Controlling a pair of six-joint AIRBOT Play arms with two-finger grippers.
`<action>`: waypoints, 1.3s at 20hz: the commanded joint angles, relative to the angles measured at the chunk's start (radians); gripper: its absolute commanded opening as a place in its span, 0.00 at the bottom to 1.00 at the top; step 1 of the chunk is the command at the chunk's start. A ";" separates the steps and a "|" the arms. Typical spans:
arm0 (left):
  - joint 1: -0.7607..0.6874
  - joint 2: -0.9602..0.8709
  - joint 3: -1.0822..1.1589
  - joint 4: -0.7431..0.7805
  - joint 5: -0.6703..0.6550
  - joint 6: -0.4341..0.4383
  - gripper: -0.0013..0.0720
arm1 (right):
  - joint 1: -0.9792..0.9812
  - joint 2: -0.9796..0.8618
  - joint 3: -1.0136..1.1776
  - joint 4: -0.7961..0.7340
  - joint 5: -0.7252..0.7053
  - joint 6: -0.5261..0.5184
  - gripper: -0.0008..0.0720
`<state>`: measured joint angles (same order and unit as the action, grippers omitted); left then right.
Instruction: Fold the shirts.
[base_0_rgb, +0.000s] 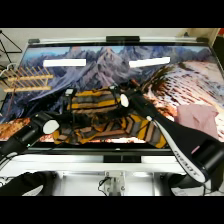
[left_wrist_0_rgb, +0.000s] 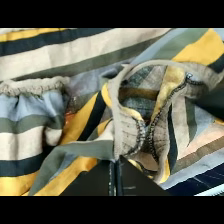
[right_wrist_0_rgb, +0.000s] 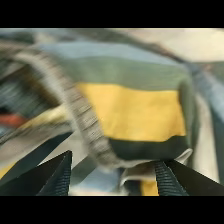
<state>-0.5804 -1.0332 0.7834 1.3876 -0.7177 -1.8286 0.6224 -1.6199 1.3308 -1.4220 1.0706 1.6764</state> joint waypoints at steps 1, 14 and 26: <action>0.000 0.000 0.001 0.000 0.000 0.000 0.09 | 0.009 -0.027 0.000 -0.078 -0.075 0.076 0.71; 0.000 0.083 0.339 0.053 -0.245 0.101 0.09 | -0.035 0.328 0.212 -0.013 0.409 -0.063 0.09; 0.000 0.043 0.305 0.053 -0.478 0.086 0.17 | 0.016 0.329 0.212 0.175 0.533 0.093 0.09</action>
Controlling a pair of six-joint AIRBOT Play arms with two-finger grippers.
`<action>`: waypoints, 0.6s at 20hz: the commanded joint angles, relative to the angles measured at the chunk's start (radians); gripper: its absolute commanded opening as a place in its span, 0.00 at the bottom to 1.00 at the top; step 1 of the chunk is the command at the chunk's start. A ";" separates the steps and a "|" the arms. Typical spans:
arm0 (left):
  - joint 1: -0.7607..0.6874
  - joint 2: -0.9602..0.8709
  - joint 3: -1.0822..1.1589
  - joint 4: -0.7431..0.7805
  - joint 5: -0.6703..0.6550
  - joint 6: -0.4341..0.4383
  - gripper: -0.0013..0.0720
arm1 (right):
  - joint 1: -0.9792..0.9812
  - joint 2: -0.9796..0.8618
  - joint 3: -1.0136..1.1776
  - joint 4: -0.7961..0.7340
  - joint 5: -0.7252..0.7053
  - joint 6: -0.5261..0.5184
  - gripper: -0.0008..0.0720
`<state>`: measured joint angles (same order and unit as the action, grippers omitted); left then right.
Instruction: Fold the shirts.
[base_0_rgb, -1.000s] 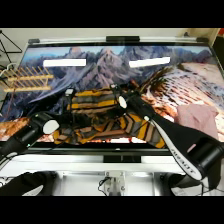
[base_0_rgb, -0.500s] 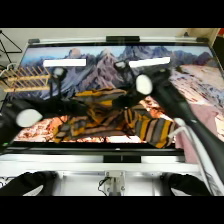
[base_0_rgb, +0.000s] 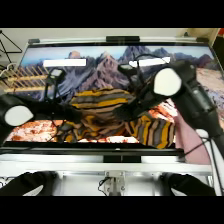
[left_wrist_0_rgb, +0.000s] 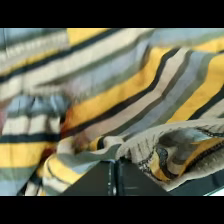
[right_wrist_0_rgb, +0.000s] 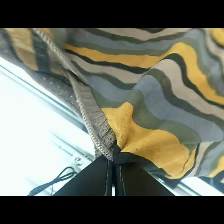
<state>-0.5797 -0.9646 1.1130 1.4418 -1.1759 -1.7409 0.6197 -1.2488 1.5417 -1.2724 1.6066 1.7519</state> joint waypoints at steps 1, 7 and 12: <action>0.002 -0.029 -0.021 0.000 -0.019 0.007 0.29 | 0.020 -0.067 0.002 0.026 -0.006 0.018 0.09; 0.103 -0.029 0.108 0.385 -0.188 0.109 1.00 | 0.019 -0.120 0.002 0.030 -0.014 0.040 0.09; 0.632 -0.080 0.270 0.339 -0.105 0.240 0.85 | 0.019 -0.120 0.002 0.034 -0.013 0.062 0.09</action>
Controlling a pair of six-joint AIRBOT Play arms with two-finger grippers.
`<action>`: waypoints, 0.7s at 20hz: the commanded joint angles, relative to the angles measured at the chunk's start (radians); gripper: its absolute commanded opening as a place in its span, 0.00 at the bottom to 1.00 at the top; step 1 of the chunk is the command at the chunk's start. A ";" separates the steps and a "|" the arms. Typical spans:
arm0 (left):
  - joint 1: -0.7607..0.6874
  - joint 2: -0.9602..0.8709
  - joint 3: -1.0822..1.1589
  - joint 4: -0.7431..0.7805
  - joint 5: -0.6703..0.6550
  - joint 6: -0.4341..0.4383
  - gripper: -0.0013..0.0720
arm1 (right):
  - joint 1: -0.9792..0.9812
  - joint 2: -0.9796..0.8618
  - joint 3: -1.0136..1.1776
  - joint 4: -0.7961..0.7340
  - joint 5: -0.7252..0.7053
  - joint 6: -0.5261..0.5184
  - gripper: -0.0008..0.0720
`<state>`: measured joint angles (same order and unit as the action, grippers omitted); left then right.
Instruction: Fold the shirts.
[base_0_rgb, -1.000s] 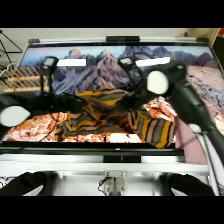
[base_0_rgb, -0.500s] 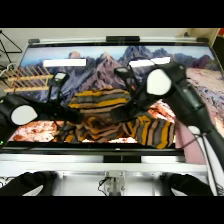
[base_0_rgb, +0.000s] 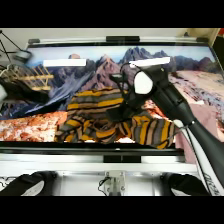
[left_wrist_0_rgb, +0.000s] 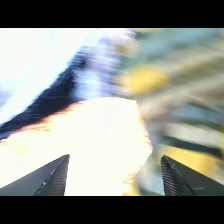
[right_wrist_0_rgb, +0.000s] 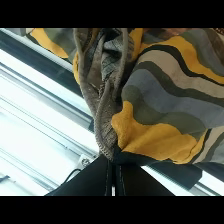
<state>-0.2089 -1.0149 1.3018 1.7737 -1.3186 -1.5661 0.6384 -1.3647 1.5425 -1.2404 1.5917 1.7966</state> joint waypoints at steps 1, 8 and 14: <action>0.391 -0.058 0.108 -0.061 0.069 0.082 0.79 | 0.001 -0.004 0.001 0.002 0.002 0.018 0.09; 0.928 -0.348 0.222 -0.117 0.027 0.131 0.93 | 0.001 -0.004 0.001 -0.035 -0.024 0.052 0.09; 0.958 -0.499 0.232 -0.216 0.220 0.592 0.85 | 0.000 -0.004 0.001 -0.133 -0.056 0.165 0.09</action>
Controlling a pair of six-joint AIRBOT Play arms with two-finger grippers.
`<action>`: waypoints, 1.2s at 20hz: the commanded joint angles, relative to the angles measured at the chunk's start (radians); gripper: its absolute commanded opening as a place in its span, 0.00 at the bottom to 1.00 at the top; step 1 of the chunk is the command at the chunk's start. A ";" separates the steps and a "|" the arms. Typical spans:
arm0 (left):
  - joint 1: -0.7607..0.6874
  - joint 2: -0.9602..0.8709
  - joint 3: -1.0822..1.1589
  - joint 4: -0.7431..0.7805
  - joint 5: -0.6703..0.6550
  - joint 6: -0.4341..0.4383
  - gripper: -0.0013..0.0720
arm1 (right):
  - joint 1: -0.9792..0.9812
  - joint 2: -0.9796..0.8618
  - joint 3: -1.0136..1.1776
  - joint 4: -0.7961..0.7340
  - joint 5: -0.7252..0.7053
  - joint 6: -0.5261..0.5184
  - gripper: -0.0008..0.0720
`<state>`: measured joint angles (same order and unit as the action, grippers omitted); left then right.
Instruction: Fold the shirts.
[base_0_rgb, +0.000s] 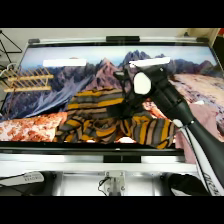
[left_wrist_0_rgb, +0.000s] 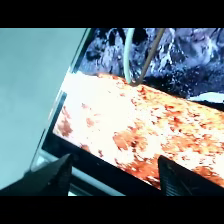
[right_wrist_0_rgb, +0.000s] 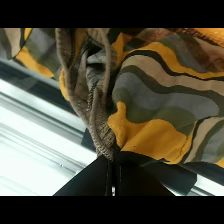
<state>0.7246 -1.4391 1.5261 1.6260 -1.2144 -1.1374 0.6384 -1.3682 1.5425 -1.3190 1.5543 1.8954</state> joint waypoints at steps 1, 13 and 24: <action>0.014 -0.098 0.008 -0.080 0.163 0.157 0.85 | 0.000 0.000 0.001 -0.064 -0.019 0.094 0.09; 0.053 -0.334 0.008 -0.221 0.306 0.226 0.87 | 0.001 0.000 0.001 -0.069 -0.021 0.259 0.09; 0.048 -0.409 0.008 -0.222 0.271 0.240 0.58 | 0.001 0.000 0.001 -0.069 -0.018 0.259 0.09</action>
<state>0.7731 -1.8339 1.5337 1.4067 -0.9375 -0.9016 0.6384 -1.3682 1.5425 -1.3876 1.5349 2.1532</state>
